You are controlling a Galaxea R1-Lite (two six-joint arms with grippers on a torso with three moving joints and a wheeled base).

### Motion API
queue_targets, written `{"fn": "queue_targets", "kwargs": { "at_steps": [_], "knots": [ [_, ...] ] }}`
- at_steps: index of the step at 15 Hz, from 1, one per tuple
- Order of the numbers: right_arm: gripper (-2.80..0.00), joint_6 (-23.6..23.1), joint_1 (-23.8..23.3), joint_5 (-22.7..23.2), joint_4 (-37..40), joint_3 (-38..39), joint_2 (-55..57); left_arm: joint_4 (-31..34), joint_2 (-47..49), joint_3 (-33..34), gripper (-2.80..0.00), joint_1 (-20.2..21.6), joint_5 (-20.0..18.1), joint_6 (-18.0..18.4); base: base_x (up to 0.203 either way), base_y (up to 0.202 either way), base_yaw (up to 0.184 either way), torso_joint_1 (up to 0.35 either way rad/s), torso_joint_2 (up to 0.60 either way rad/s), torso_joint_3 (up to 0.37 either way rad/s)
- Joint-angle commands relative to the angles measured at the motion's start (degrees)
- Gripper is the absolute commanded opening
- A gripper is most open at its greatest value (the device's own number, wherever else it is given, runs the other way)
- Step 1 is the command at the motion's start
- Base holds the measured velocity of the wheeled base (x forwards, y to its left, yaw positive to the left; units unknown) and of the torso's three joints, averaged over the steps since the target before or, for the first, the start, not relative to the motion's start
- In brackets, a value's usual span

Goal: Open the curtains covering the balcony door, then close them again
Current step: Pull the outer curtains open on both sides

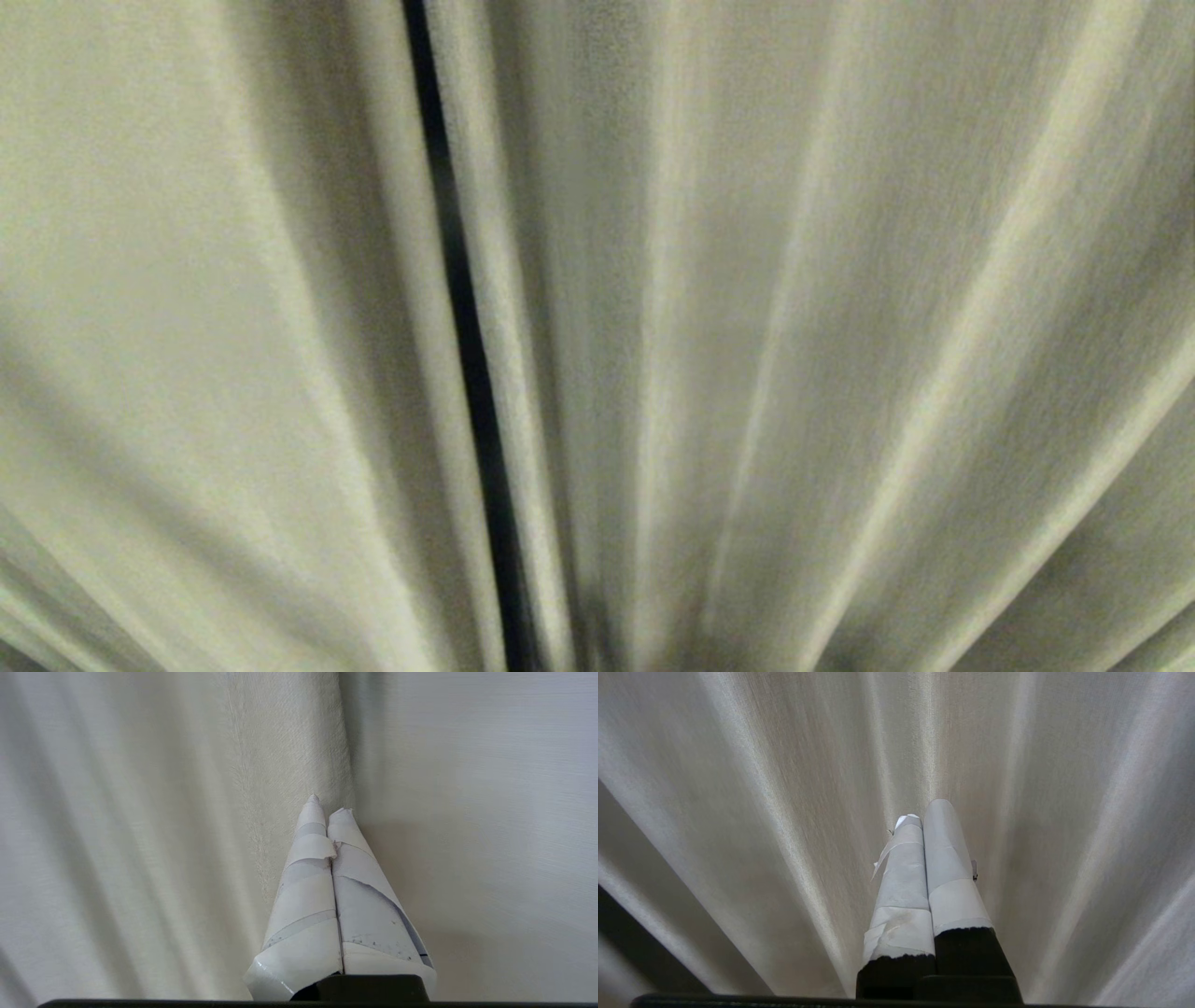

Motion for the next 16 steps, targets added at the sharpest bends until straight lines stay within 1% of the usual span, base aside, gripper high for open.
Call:
{"fn": "queue_targets", "kwargs": {
  "at_steps": [1, 4, 6, 8, 9, 12, 14, 16],
  "knots": [
    [-2.80, 0.02, 0.06, -0.02, -0.06, 0.00, 0.00, -0.29, -0.52, 0.08, -2.80, 0.04, -1.47, -0.10, 0.000, 0.000, 0.000, 0.000, 0.00, 0.000],
    [-2.80, 0.02, -0.03, -0.02, -0.06, 0.00, 0.00, -0.13, -2.64, 0.55, -2.80, -0.04, -1.68, -0.12, 0.000, 0.000, 0.000, 0.000, 0.00, 0.000],
    [-2.80, 0.02, 0.06, -0.02, -0.06, 0.00, 0.00, 0.19, -4.87, 1.14, -2.80, -0.42, -1.68, -0.90, 0.000, 0.000, 0.000, 0.000, 0.00, 0.000],
    [-2.80, 0.02, 0.06, -0.02, -0.06, 0.00, 0.00, 0.30, -7.94, 3.51, -2.80, -1.24, -1.62, -2.11, 0.000, 0.000, 0.000, 0.000, 0.00, 0.000],
    [-2.80, 0.02, 0.06, -0.02, -0.06, 0.00, 0.00, 0.32, -10.06, 5.89, -2.80, -1.76, -1.48, -2.52, 0.000, 0.000, 0.000, 0.000, 0.00, 0.000],
    [-2.80, 0.02, 0.06, -0.02, -0.06, 0.00, 0.00, 0.45, -18.07, 16.60, -2.80, -4.00, -1.17, -2.92, 0.000, 0.000, 0.000, 0.000, 0.00, 0.000],
    [-2.80, 0.02, 0.03, -0.02, -0.06, 0.00, 0.00, 0.54, -25.04, 26.66, -2.80, -6.31, -0.83, -2.89, 0.000, 0.000, 0.000, 0.000, 0.00, 0.000],
    [-2.80, 0.02, 0.01, -0.02, -0.06, 0.00, 0.00, 1.16, -32.59, 37.32, -2.80, -9.19, 0.35, -2.77, 0.000, 0.000, 0.000, 0.000, 0.00, 0.000]
  ]
}}
